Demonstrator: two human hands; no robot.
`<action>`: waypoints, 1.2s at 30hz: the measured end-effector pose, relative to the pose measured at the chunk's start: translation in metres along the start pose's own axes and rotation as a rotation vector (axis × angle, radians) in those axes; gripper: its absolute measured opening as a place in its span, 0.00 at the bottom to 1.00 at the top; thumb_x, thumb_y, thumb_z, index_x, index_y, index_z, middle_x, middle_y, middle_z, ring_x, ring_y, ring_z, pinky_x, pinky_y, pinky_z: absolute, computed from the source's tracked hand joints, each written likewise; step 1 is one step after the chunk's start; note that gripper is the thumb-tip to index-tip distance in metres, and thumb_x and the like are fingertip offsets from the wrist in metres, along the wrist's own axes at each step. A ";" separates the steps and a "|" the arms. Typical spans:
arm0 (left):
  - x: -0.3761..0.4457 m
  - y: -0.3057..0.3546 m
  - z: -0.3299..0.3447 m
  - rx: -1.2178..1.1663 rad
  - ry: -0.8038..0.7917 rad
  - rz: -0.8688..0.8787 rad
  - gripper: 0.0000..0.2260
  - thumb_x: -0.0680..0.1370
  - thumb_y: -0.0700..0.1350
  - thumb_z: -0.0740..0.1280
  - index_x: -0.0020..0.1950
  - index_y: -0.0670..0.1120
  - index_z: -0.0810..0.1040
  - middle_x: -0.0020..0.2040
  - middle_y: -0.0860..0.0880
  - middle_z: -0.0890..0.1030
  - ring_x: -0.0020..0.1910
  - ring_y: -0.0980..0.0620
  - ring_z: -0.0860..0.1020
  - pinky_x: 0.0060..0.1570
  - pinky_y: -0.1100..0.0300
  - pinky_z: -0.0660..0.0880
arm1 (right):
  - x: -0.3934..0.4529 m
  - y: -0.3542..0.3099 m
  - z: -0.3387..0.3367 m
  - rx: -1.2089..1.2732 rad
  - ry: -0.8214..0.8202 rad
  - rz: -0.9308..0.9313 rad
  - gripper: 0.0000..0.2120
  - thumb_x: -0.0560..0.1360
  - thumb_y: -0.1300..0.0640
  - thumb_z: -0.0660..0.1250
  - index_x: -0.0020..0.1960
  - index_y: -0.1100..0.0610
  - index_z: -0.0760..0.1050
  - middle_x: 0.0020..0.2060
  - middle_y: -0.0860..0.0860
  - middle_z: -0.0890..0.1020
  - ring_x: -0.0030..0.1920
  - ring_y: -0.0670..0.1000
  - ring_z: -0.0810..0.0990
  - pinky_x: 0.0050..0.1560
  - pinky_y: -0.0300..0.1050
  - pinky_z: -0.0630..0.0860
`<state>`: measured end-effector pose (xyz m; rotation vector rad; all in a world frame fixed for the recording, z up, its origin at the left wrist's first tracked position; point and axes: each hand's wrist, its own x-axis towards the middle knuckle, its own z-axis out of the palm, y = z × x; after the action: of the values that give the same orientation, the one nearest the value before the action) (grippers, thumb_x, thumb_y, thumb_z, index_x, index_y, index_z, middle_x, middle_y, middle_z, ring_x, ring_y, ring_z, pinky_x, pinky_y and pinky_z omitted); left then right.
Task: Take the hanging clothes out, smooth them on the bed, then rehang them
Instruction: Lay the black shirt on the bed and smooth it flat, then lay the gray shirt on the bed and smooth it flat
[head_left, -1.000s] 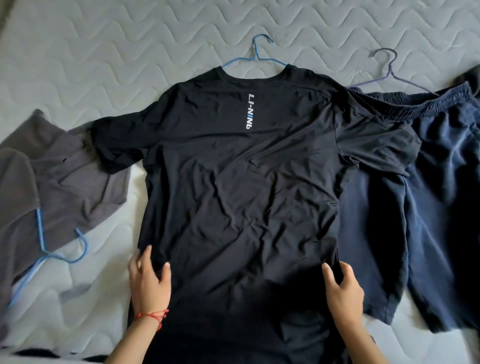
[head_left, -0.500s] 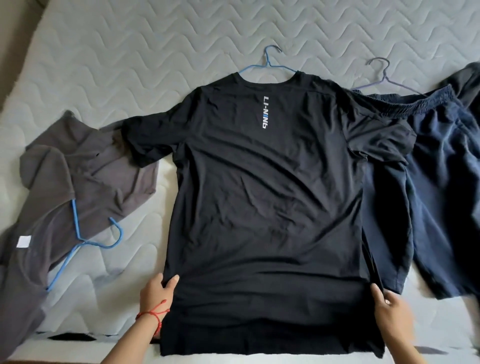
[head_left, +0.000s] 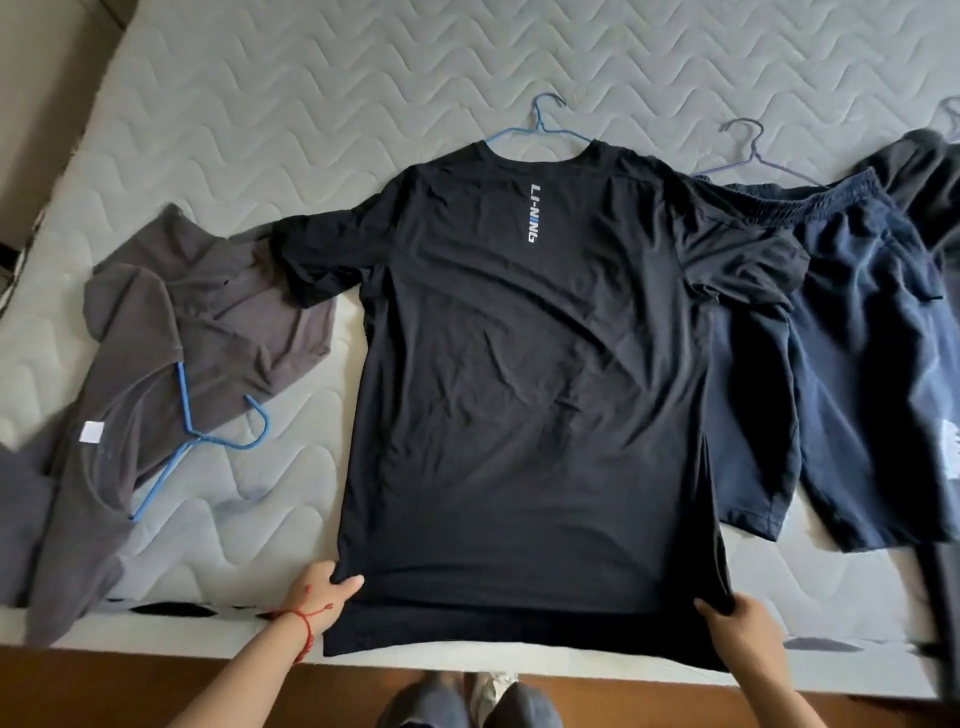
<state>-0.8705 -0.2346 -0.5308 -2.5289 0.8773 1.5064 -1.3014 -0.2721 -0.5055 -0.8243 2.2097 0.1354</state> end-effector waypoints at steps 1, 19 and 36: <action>-0.004 -0.001 0.001 0.047 0.014 0.005 0.12 0.75 0.45 0.66 0.54 0.38 0.77 0.56 0.39 0.80 0.56 0.40 0.77 0.52 0.55 0.72 | -0.001 0.000 -0.001 -0.059 0.007 -0.002 0.08 0.72 0.61 0.66 0.47 0.66 0.76 0.44 0.66 0.81 0.51 0.64 0.79 0.42 0.48 0.67; -0.050 -0.044 -0.053 -0.075 0.409 0.271 0.11 0.74 0.39 0.67 0.55 0.41 0.77 0.55 0.43 0.77 0.55 0.45 0.76 0.53 0.59 0.72 | -0.158 -0.125 0.133 -0.292 -0.148 -0.868 0.20 0.73 0.61 0.62 0.63 0.49 0.72 0.62 0.46 0.74 0.55 0.53 0.79 0.43 0.41 0.70; 0.058 -0.163 -0.181 0.324 0.521 0.273 0.33 0.49 0.47 0.81 0.50 0.43 0.74 0.42 0.41 0.80 0.37 0.41 0.80 0.31 0.52 0.79 | -0.239 -0.452 0.310 -0.277 -0.173 -0.970 0.12 0.77 0.59 0.57 0.59 0.58 0.73 0.57 0.55 0.77 0.56 0.59 0.76 0.49 0.48 0.71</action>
<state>-0.6255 -0.1849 -0.5210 -2.6534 1.4430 0.6550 -0.7174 -0.3991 -0.4898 -1.8574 1.4423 0.0291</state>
